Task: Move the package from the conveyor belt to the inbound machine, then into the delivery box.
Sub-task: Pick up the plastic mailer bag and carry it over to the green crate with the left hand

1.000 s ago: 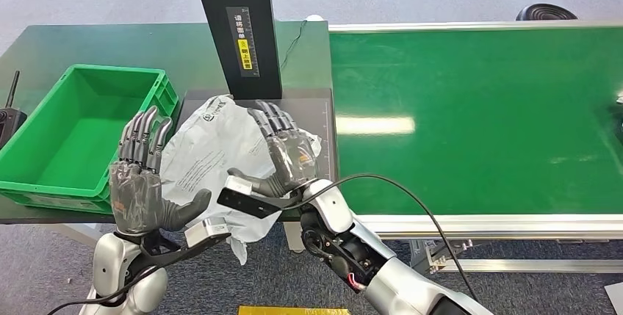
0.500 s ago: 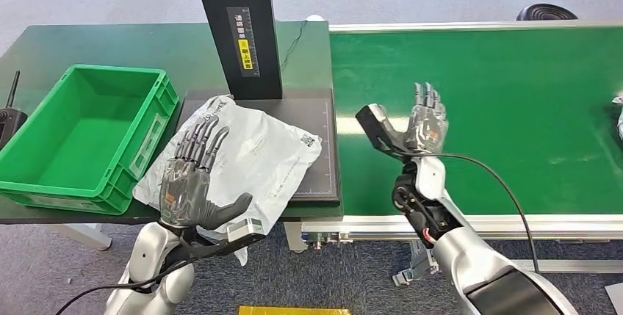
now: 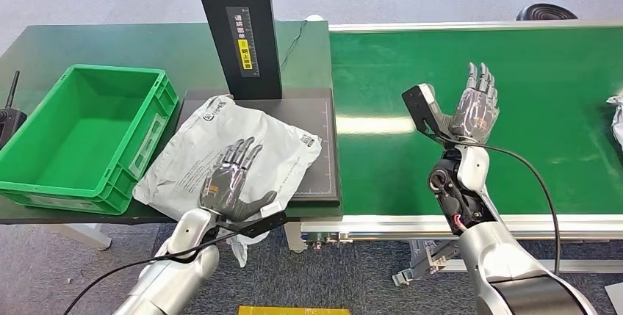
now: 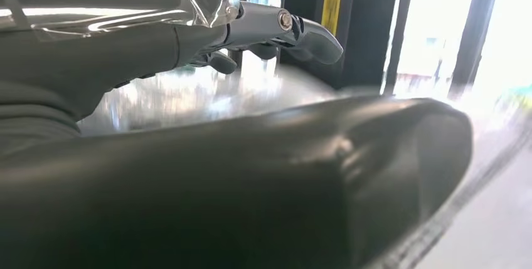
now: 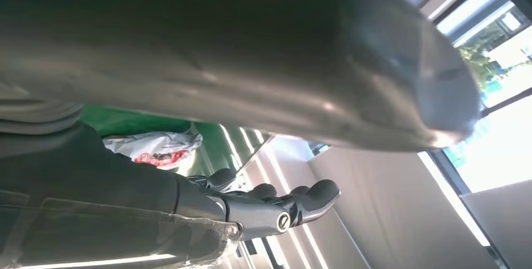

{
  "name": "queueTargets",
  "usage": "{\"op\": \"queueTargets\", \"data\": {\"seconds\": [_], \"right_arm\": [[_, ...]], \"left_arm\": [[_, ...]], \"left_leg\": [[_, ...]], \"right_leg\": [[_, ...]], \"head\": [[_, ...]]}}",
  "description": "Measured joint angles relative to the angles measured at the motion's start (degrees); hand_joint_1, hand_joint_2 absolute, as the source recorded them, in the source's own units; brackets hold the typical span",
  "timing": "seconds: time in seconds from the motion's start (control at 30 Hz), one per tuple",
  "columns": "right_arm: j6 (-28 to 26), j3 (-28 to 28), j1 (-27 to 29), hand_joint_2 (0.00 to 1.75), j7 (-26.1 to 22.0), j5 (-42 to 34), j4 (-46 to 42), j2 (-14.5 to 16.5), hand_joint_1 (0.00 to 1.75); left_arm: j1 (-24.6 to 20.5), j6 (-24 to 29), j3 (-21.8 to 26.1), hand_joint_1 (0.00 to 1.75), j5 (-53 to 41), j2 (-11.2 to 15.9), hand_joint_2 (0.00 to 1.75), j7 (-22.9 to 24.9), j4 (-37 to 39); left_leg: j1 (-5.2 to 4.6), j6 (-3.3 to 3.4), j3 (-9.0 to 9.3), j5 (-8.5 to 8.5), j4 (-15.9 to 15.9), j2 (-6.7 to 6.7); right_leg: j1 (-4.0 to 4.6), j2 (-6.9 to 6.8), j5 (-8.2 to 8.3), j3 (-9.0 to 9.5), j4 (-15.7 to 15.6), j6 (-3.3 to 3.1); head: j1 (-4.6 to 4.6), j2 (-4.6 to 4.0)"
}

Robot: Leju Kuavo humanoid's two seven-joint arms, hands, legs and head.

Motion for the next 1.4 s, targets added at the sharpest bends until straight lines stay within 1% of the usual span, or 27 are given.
{"op": "queueTargets", "data": {"seconds": [0.13,0.23,0.4,0.57,0.7,0.93,1.23,1.33,1.4], "right_arm": [[0.0,-1.0,0.2,0.0,-1.3,0.1,-1.5,0.4,0.0],[0.0,-1.4,0.4,0.0,-1.7,0.1,-2.6,0.6,0.0],[0.0,-1.7,0.7,0.0,-1.9,0.2,-3.6,0.8,0.0],[0.0,-1.8,1.1,0.0,-2.2,0.5,-4.5,0.8,0.0],[0.0,-1.8,1.7,0.0,-2.4,0.9,-5.5,0.8,0.0],[0.0,-2.0,3.1,0.0,-3.2,1.2,-6.9,0.8,0.0],[0.0,-2.2,3.5,0.0,-4.1,1.2,-7.5,1.1,0.0],[0.0,-2.3,3.8,0.0,-4.7,1.1,-7.7,1.2,0.0],[0.0,-2.3,4.0,0.0,-5.2,0.9,-7.8,1.3,0.0]], "left_arm": [[-2.0,-1.6,0.0,0.0,-0.5,-0.9,0.0,1.9,8.5],[-3.1,-1.8,0.0,0.0,-0.6,-1.3,0.0,2.3,12.6],[-4.5,-1.9,0.0,0.0,-0.6,-1.7,0.0,2.3,15.9],[-5.1,-0.9,0.1,0.0,-0.6,-2.0,0.0,2.3,17.5],[-5.4,0.5,0.2,1.73,-0.6,-2.1,0.0,1.9,18.2],[-5.5,3.8,0.8,1.75,0.1,-2.2,0.0,0.0,18.4],[-6.7,4.2,1.8,1.75,0.4,-2.6,0.0,-0.5,18.4],[-6.8,4.6,2.0,1.75,1.0,-2.7,0.0,-1.3,18.4],[-6.8,5.7,2.2,1.75,1.4,-2.7,0.0,-2.2,18.4]], "left_leg": [[0.0,0.0,0.0,0.0,0.0,0.0],[0.0,0.0,-0.01,0.0,0.0,0.0],[0.0,0.0,0.02,0.0,0.0,0.0],[0.0,0.0,0.05,0.01,0.0,0.0],[0.0,0.0,0.05,0.01,0.0,0.0],[0.0,0.0,0.05,0.01,0.0,-0.01],[0.0,0.0,0.07,0.01,0.0,-0.01],[0.0,0.0,0.08,0.01,0.0,-0.01],[0.0,0.0,0.07,0.01,0.0,-0.01]], "right_leg": [[0.0,0.0,-0.01,-0.01,0.0,0.0],[0.0,-0.01,-0.01,0.0,0.0,0.0],[0.0,-0.01,0.0,0.03,0.0,0.0],[0.0,-0.02,0.0,0.07,0.0,0.0],[0.0,-0.02,0.0,0.07,0.0,0.0],[0.01,-0.02,0.0,0.07,0.0,0.0],[0.0,-0.02,0.0,0.1,0.0,0.0],[0.01,-0.02,0.0,0.1,0.0,0.0],[0.01,-0.02,0.0,0.1,0.0,0.0]], "head": [[0.0,0.0],[0.0,0.0],[0.0,0.0],[0.0,0.0],[0.0,0.0],[0.0,0.0],[0.0,0.0],[0.0,0.0],[-0.01,0.0]]}}
